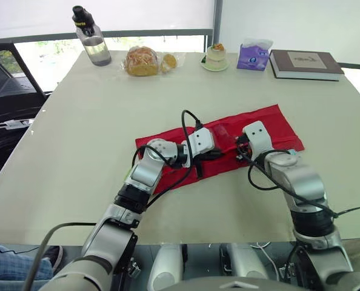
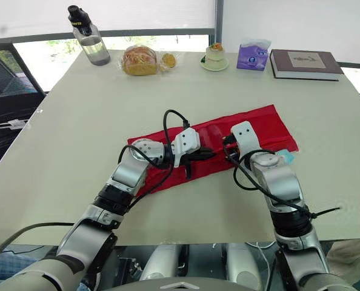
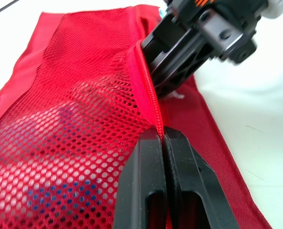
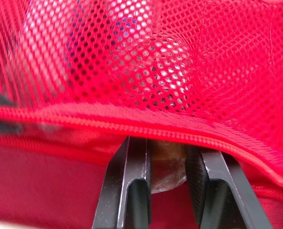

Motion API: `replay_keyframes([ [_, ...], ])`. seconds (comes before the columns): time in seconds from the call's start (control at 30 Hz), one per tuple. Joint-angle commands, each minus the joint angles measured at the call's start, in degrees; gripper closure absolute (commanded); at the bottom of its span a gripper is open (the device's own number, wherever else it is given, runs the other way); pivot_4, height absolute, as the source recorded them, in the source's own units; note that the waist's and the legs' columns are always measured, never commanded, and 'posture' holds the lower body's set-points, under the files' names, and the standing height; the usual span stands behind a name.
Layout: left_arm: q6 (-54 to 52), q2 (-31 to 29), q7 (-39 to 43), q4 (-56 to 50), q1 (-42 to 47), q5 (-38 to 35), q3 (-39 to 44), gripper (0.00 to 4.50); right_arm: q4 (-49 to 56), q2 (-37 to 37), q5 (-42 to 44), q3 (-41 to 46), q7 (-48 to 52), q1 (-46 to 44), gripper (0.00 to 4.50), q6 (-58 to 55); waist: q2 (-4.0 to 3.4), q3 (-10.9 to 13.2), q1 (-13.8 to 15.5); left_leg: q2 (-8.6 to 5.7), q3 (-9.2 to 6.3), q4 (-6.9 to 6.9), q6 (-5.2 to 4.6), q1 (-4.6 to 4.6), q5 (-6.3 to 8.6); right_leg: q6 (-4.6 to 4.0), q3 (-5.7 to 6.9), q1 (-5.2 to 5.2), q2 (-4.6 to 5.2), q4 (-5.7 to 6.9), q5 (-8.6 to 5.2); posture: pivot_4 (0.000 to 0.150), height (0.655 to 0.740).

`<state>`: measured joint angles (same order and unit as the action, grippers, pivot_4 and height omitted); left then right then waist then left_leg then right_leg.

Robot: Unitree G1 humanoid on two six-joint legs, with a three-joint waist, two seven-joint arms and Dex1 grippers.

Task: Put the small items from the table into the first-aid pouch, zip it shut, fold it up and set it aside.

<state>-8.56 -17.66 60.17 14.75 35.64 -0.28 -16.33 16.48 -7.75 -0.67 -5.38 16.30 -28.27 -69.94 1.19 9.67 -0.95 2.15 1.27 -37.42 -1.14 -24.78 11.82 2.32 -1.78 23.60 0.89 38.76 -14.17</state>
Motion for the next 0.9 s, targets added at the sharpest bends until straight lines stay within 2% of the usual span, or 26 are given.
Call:
replay_keyframes([
  [0.03,0.5,0.6,0.8,-1.5,0.1,-1.2,-1.2,4.5,0.0,4.2,0.3,3.4,-4.9,-2.4,4.08,1.2,0.0,0.0,0.0,0.0,0.0,0.02,0.0,0.01,0.0,0.0,0.0,0.0,0.0,0.0,0.0,0.15,0.74],
  [0.07,0.6,0.6,0.9,-1.4,0.0,-1.1,-1.2,4.5,-0.1,4.8,0.4,3.7,-5.2,-2.5,4.08,1.5,0.0,0.0,0.0,0.0,0.0,0.02,0.0,0.0,0.0,0.0,0.02,0.01,-0.01,0.0,0.0,0.15,0.74],
  [0.13,0.7,0.5,0.9,-1.4,-0.2,-1.1,-1.2,4.5,0.2,5.1,0.6,3.6,-5.4,-2.3,2.95,1.6,0.0,0.0,0.1,0.0,0.0,0.03,0.0,-0.01,0.0,0.0,0.02,0.01,0.01,0.0,0.0,0.15,0.74],
  [0.17,0.7,0.4,0.9,-1.4,-0.3,-1.1,-1.2,4.5,0.6,5.3,1.1,3.5,-5.1,-1.9,2.84,2.3,0.0,0.0,0.1,0.0,0.0,0.03,0.0,-0.01,0.0,0.0,0.01,0.01,0.02,-0.01,0.0,0.15,0.74],
  [0.33,1.0,0.0,0.8,-0.6,-0.3,-1.1,-0.8,4.5,4.6,3.7,4.3,2.9,-2.0,0.3,0.3,0.6,0.0,0.0,0.2,-0.01,-0.01,0.02,0.0,-0.01,0.0,0.0,0.0,0.0,0.04,-0.01,0.0,0.15,0.74],
  [0.37,1.1,-0.1,0.8,-0.3,-0.2,-1.1,-0.6,4.5,5.8,2.7,5.0,2.7,-0.9,1.0,0.07,-0.1,-0.01,0.0,0.2,-0.01,-0.01,0.02,0.0,-0.01,0.0,0.0,0.02,0.0,0.04,-0.01,0.0,0.15,0.74],
  [0.53,1.3,-0.5,0.7,1.3,0.4,-1.4,0.4,4.5,12.8,-4.8,9.0,2.9,4.0,4.7,0.07,-1.9,0.0,0.0,0.1,-0.01,-0.02,0.03,0.0,-0.01,0.0,0.01,0.01,0.0,0.04,-0.03,-0.01,0.15,0.74],
  [0.77,0.3,-0.6,0.7,2.0,0.7,-2.9,1.4,4.5,16.4,-11.7,12.3,3.7,6.5,8.4,0.07,-1.7,0.0,0.0,0.0,0.01,-0.05,0.06,0.0,0.0,0.0,0.01,0.02,0.0,0.01,-0.05,-0.02,0.15,0.74],
  [0.87,0.2,-0.8,0.7,2.1,0.8,-3.2,1.2,4.5,15.4,-16.4,11.0,1.0,7.0,10.6,0.9,2.6,0.0,0.0,0.1,-0.01,-0.03,0.05,0.0,-0.02,0.0,0.01,0.01,0.0,0.05,-0.09,-0.02,0.15,0.74],
  [0.9,0.1,-0.9,0.8,2.1,0.8,-3.3,1.1,4.5,14.8,-17.1,10.7,0.1,6.8,11.0,1.39,3.9,0.0,0.0,0.1,-0.02,-0.02,0.04,0.0,-0.02,0.0,0.02,-0.01,0.0,0.06,-0.11,-0.02,0.15,0.74],
])
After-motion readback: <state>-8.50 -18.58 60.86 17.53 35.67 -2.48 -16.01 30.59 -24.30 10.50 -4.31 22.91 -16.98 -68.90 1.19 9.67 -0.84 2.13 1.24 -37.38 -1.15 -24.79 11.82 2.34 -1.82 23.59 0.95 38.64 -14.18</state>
